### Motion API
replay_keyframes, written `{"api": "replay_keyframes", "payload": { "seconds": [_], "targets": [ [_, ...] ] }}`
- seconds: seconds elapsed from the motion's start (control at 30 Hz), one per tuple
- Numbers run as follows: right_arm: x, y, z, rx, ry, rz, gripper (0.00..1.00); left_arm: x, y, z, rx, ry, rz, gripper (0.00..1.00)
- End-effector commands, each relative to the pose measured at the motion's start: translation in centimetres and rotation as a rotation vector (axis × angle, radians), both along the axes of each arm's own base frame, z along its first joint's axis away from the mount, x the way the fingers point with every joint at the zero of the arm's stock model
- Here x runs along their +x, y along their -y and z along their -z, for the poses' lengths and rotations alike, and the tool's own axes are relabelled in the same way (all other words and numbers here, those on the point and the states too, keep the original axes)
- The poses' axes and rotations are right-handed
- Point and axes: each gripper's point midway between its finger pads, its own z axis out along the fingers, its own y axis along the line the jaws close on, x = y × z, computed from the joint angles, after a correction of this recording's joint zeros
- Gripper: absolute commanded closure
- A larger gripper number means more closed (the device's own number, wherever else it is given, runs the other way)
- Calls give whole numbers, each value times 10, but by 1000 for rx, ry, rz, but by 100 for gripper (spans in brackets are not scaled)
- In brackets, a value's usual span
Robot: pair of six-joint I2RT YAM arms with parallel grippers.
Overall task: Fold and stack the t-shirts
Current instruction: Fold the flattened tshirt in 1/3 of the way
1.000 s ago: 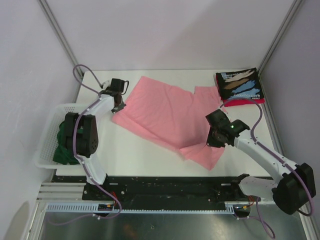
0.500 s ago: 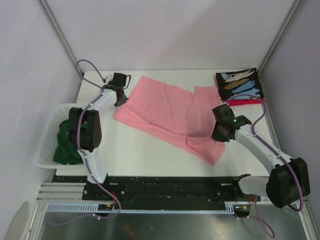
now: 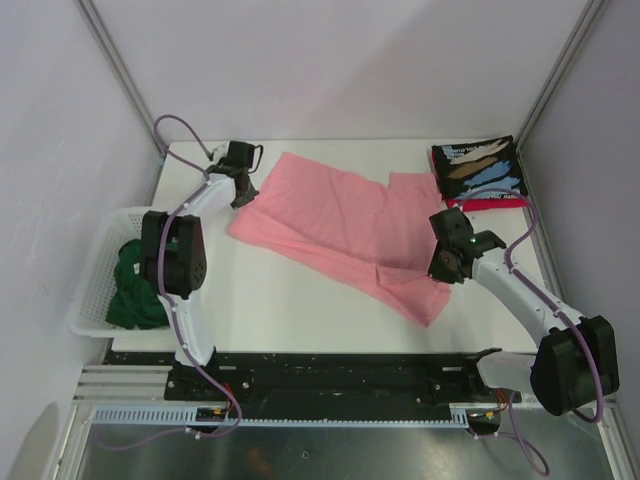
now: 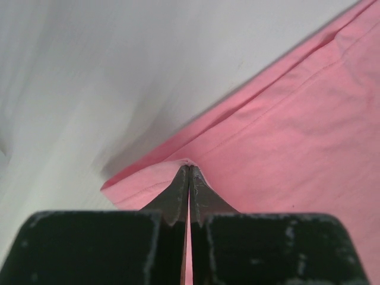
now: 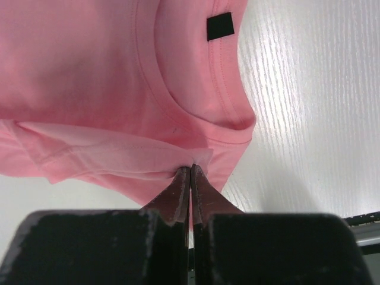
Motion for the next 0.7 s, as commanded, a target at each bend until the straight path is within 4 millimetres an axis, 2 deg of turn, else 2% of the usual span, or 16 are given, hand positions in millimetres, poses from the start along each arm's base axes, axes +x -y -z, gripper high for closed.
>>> {"api": "replay_keyframes", "payload": {
  "seconds": [0.0,0.33,0.67],
  "targets": [
    [5,9,0,-22,27,14,100,21,4,-17,5,55,23,100],
    [23,1,3,10,59,-1,100,34,9,-10,9,46,59,100],
    [50,9,-16,-30,109,-10,100,40,11,-4,5,40,66,100]
  ]
}}
